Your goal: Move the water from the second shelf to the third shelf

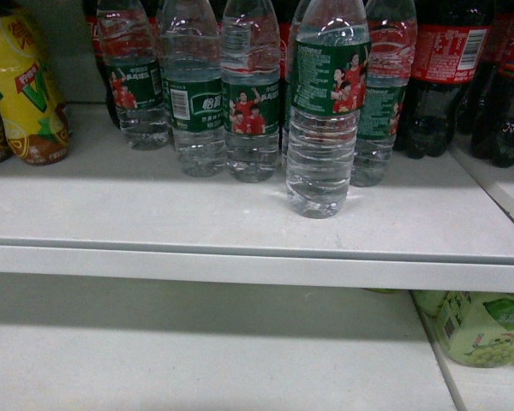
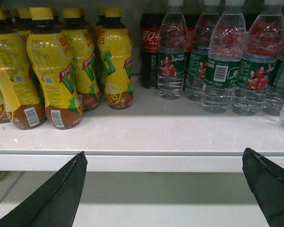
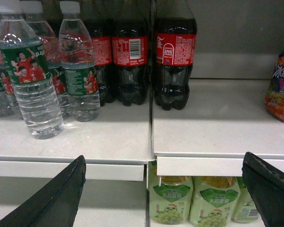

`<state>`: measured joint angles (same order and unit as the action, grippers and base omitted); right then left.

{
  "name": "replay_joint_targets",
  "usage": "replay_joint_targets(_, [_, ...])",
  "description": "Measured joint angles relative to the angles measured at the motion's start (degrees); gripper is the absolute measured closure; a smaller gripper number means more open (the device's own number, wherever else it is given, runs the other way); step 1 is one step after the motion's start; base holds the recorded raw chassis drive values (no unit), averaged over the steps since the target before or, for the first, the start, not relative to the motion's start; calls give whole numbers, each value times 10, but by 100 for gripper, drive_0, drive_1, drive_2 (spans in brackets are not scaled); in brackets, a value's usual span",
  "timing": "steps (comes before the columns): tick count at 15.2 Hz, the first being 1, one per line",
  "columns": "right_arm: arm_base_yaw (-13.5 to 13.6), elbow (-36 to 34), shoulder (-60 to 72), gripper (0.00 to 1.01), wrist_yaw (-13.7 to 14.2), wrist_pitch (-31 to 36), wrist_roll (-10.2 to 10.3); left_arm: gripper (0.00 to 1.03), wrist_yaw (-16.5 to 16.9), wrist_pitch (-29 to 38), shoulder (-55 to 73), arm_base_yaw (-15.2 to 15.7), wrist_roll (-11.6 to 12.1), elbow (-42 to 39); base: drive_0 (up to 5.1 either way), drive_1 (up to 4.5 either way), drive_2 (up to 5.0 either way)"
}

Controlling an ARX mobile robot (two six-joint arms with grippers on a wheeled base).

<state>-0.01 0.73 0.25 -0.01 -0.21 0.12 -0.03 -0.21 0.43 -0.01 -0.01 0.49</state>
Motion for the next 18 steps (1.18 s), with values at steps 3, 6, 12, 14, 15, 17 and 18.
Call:
replay_joint_targets(3, [0,0,0,3,0,0,0,5,0,0,0,0,0,0,0,0,0])
replay_joint_targets(6, [0,0,0,3,0,0,0,5,0,0,0,0,0,0,0,0,0])
replay_joint_targets(12, [-19,133,290,3,-90,112,93,5,0,0,0,0,0,0,0,0,0])
replay_joint_targets(14, [7,191,418,3,-83,203,89,5,0,0,0,0,0,0,0,0,0])
replay_joint_targets(15, [20,221,470,3,-79,228,84,5,0,0,0,0,0,0,0,0,0])
replay_joint_targets(17, [61,290,567,3,-69,271,66,5,0,0,0,0,0,0,0,0,0])
replay_joint_targets(18, [80,301,589,3,-68,279,57,5,0,0,0,0,0,0,0,0,0])
